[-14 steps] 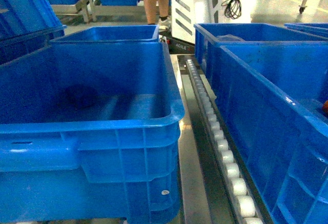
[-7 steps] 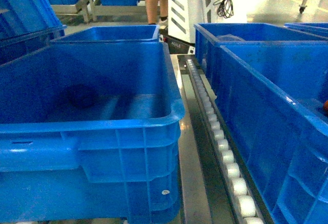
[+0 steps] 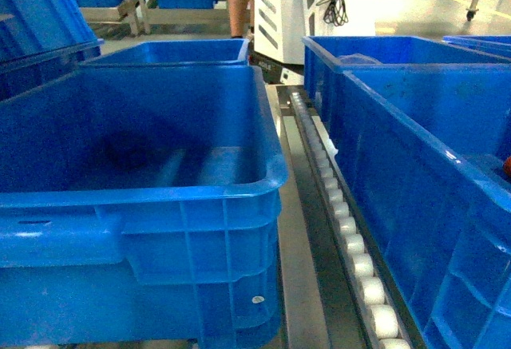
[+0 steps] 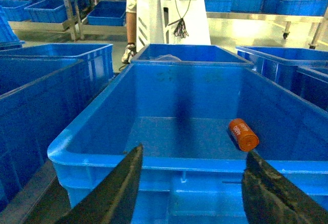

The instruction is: Sort blue parts and orange caps into right shelf containers

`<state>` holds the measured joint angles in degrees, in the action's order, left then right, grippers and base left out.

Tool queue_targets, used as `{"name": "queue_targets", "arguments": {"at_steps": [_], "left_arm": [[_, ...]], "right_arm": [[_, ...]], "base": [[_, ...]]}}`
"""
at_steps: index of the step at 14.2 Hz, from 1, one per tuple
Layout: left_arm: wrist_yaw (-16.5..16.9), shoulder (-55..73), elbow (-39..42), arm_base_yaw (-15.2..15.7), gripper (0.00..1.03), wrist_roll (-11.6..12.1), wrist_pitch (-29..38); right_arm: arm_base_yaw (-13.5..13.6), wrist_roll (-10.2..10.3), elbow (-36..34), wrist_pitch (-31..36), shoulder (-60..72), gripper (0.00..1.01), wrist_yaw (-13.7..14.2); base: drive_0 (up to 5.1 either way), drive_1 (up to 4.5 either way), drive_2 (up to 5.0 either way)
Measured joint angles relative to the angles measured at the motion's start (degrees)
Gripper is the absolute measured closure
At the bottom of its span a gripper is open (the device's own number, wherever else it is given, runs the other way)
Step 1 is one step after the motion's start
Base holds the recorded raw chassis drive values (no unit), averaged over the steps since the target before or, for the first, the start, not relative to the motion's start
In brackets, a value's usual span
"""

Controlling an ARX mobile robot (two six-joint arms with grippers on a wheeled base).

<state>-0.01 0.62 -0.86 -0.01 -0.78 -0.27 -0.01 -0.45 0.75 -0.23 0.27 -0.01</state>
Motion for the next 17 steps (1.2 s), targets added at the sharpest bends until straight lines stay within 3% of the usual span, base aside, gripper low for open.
{"name": "queue_targets", "arguments": {"at_steps": [2,3,17], "left_arm": [[0.00,0.00,0.00,0.00,0.08,0.00,0.02],[0.00,0.00,0.00,0.00,0.05,0.13,0.02],[0.00,0.00,0.00,0.00,0.05,0.15,0.00]], "right_arm": [[0.00,0.00,0.00,-0.02,0.00,0.12,0.00],[0.00,0.02,0.00,-0.02,0.00,0.01,0.00],[0.00,0.02,0.00,0.00,0.00,0.03,0.00]], "base": [[0.0,0.00,0.0],[0.0,0.00,0.0],[0.0,0.00,0.0]]}}
